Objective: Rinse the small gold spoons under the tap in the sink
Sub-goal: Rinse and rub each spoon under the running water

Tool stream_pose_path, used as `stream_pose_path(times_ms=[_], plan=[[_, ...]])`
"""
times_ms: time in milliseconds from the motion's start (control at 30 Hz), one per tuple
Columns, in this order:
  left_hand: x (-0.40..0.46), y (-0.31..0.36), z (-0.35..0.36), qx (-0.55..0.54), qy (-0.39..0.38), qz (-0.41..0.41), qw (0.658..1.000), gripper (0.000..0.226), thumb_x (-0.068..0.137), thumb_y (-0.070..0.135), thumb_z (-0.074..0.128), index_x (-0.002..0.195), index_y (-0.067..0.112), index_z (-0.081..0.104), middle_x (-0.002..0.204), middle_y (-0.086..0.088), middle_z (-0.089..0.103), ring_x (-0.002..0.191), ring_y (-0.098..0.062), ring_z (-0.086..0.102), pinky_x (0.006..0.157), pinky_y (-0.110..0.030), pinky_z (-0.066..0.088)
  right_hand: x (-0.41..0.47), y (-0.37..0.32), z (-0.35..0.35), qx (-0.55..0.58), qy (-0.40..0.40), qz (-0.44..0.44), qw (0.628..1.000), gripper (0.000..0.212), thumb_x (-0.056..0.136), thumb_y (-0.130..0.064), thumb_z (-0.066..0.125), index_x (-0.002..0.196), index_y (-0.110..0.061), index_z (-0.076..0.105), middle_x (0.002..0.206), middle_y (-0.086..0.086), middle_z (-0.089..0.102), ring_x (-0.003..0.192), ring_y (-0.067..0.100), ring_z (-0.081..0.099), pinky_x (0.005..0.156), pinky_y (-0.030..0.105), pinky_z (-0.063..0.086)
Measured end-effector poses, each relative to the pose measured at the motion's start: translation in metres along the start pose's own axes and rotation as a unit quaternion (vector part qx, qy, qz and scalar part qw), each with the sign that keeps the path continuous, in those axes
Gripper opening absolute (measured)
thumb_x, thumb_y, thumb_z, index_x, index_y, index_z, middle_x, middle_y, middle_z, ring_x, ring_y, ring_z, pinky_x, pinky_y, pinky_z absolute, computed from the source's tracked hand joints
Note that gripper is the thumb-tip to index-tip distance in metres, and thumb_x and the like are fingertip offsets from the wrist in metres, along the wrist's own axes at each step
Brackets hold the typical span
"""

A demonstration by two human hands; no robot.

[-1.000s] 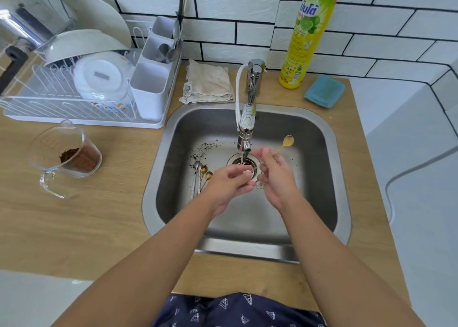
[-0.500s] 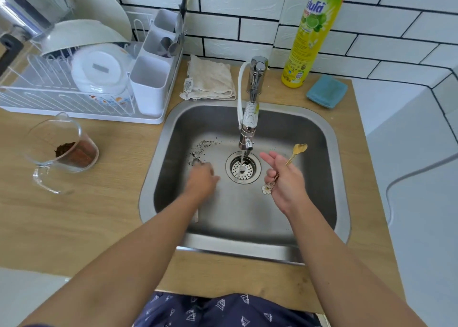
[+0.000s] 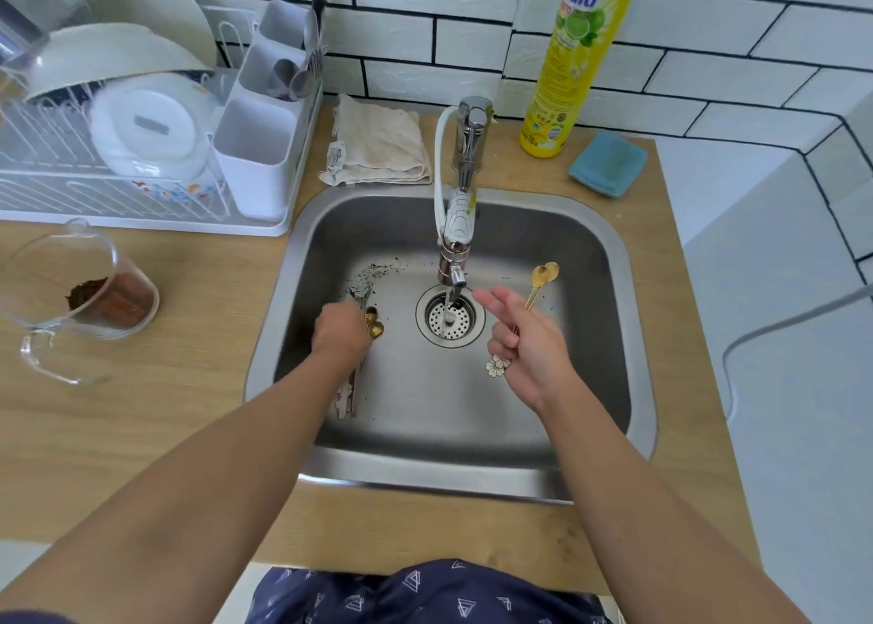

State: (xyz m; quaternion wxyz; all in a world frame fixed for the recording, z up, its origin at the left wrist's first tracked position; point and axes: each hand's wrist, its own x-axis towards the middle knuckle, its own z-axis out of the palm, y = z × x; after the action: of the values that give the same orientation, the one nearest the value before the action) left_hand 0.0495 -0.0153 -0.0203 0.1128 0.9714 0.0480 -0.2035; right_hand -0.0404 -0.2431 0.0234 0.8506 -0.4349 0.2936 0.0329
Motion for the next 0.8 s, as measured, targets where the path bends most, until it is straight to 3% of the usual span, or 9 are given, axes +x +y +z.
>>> stream_pose_path(times_ms=[133,200,300,367,467,533,600,733,800], plan=[[-0.030,0.018,-0.011,-0.109,0.027,0.105,0.988,0.021,0.096,0.021,0.057,0.108,0.012,0.072,0.101,-0.009,0.074,0.094,-0.027,0.069,0.086,-0.036,0.055,0.004,0.012,0.003,-0.019,0.020,0.009,1.000,0.019,0.106,-0.020,0.057,0.116,-0.006,0.064,0.108,0.010,0.079,0.044,0.004,0.031,0.042,0.016,0.029],[-0.054,0.031,-0.008,-0.224,-0.014,0.143,0.964,0.019,0.098,0.022,0.057,0.107,0.013,0.071,0.094,-0.005,0.074,0.082,-0.022,0.072,0.080,-0.039,0.059,0.005,0.021,0.007,-0.057,0.029,0.011,0.998,0.017,0.099,-0.019,0.067,0.113,-0.009,0.066,0.103,0.010,0.075,0.044,0.004,0.030,0.042,0.018,0.027],[-0.082,0.043,-0.002,-0.396,-0.097,0.119,0.905,0.014,0.099,0.021,0.058,0.104,0.011,0.068,0.089,-0.003,0.067,0.061,-0.016,0.071,0.062,-0.033,0.061,0.002,0.035,0.014,-0.118,0.028,0.010,0.993,0.025,0.094,-0.019,0.075,0.116,-0.010,0.068,0.087,0.006,0.063,0.043,0.005,0.032,0.042,0.019,0.029],[-0.090,0.046,0.000,-0.425,-0.099,0.115,0.892,0.013,0.099,0.019,0.058,0.100,0.010,0.068,0.085,-0.003,0.065,0.056,-0.012,0.068,0.053,-0.024,0.055,0.002,0.041,0.019,-0.137,0.023,0.005,0.990,0.035,0.092,-0.017,0.077,0.123,-0.007,0.066,0.078,0.000,0.065,0.043,0.003,0.039,0.042,0.018,0.033],[-0.096,0.047,-0.001,-0.445,-0.103,0.094,0.885,0.014,0.099,0.018,0.054,0.094,0.013,0.067,0.081,-0.003,0.066,0.052,-0.010,0.062,0.048,-0.020,0.047,0.002,0.044,0.027,-0.172,0.011,-0.015,0.985,0.041,0.087,-0.013,0.081,0.123,-0.001,0.065,0.089,0.008,0.068,0.049,0.000,0.051,0.047,0.016,0.038],[-0.099,0.045,-0.002,-0.447,-0.104,0.082,0.885,0.015,0.101,0.019,0.052,0.096,0.014,0.065,0.079,-0.002,0.070,0.050,-0.009,0.059,0.045,-0.021,0.044,0.004,0.044,0.031,-0.191,0.004,-0.026,0.981,0.033,0.086,-0.012,0.082,0.115,-0.004,0.068,0.085,0.006,0.065,0.049,-0.001,0.053,0.048,0.013,0.040],[-0.100,0.043,-0.003,-0.453,-0.092,0.075,0.884,0.015,0.101,0.023,0.050,0.097,0.016,0.063,0.076,0.000,0.073,0.049,-0.010,0.058,0.046,-0.023,0.043,0.005,0.041,0.036,-0.218,0.000,-0.034,0.975,0.022,0.086,-0.017,0.082,0.104,-0.017,0.070,0.072,-0.007,0.068,0.049,-0.004,0.056,0.049,0.012,0.042],[-0.103,0.038,-0.005,-0.431,-0.058,0.086,0.896,0.015,0.100,0.024,0.051,0.095,0.018,0.063,0.075,0.006,0.074,0.045,-0.011,0.058,0.045,-0.018,0.041,0.009,0.034,0.044,-0.262,0.016,-0.054,0.963,0.011,0.095,-0.029,0.069,0.098,-0.017,0.069,0.078,-0.005,0.079,0.052,-0.003,0.057,0.049,0.014,0.042],[-0.103,0.039,-0.008,-0.427,-0.054,0.085,0.898,0.015,0.101,0.023,0.051,0.094,0.016,0.063,0.075,0.008,0.074,0.044,-0.010,0.058,0.043,-0.016,0.041,0.008,0.035,0.047,-0.242,0.012,-0.040,0.969,0.019,0.102,-0.030,0.059,0.096,-0.016,0.070,0.084,-0.003,0.081,0.047,-0.002,0.052,0.045,0.015,0.041]])
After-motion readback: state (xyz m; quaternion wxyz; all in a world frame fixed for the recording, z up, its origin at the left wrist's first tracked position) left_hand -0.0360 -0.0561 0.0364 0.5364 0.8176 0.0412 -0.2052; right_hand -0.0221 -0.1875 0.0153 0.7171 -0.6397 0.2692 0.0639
